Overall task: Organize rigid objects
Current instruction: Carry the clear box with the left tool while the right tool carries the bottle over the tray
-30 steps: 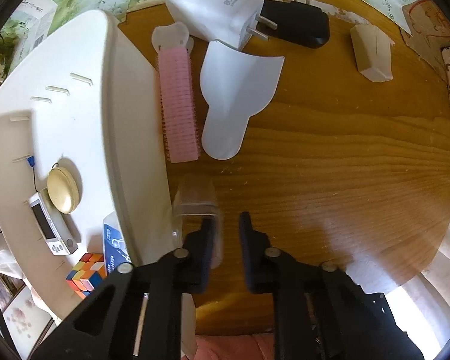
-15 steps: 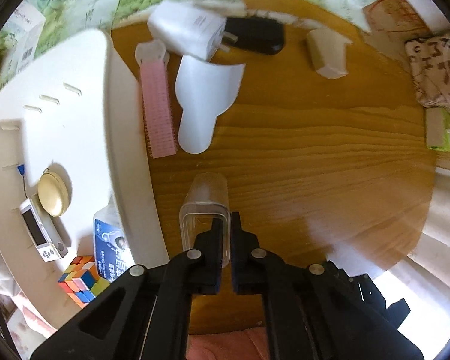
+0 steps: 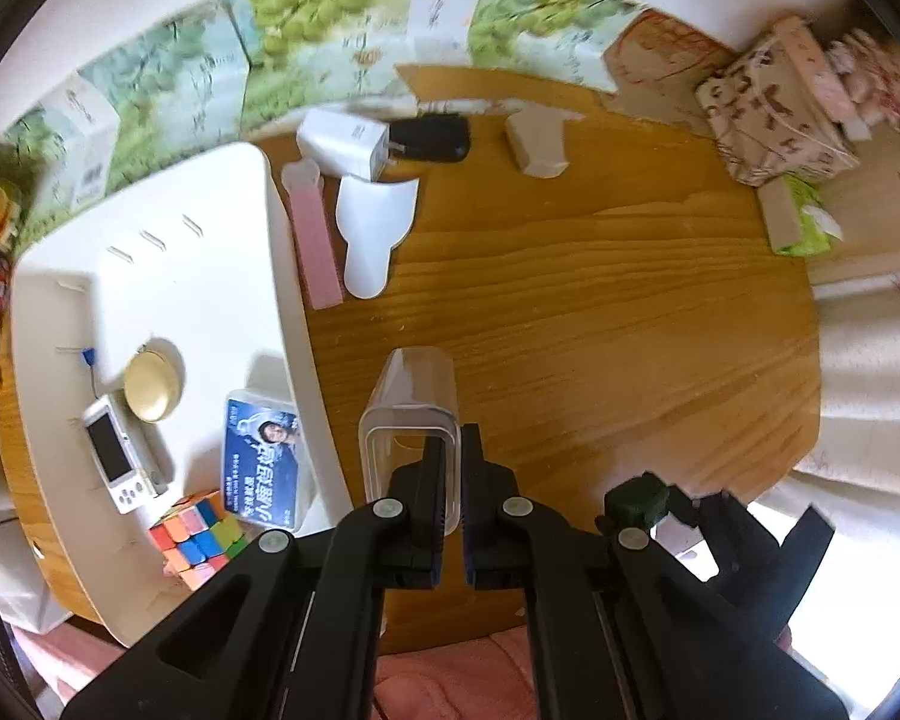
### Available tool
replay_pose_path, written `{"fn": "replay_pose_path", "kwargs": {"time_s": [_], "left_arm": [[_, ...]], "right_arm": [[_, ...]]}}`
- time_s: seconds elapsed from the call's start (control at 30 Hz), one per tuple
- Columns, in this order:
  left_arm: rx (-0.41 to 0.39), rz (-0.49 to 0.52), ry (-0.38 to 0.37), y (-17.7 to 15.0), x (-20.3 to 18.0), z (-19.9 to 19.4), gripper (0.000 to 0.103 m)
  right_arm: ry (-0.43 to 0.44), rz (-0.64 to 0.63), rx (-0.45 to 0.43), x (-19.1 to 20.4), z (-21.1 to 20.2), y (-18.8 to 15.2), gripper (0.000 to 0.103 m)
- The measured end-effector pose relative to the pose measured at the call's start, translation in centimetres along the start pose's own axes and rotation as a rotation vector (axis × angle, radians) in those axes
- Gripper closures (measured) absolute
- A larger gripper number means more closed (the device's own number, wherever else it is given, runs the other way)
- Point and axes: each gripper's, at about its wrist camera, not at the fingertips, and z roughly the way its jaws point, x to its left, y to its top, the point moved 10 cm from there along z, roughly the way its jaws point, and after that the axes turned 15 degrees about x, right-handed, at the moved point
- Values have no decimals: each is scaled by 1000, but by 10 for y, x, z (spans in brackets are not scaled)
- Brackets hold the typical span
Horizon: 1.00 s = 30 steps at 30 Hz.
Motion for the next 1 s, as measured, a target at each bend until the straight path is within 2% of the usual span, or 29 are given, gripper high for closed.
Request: {"fn": "replay_pose_path", "kwargs": {"time_s": [0.2, 0.53, 0.63, 1.0], "left_arm": [[-96, 30, -18, -19, 4, -29, 100], [-362, 60, -98, -37, 27, -75, 100], [-438, 68, -102, -43, 38, -86, 100], [-596, 69, -162, -71, 79, -99, 100]], "right_arm": [[-3, -13, -49, 9, -21, 14, 60], [-18, -49, -103, 37, -49, 40, 60], [-11, -58, -126, 48, -57, 49, 60], [7, -99, -197, 94, -79, 81, 60]]}}
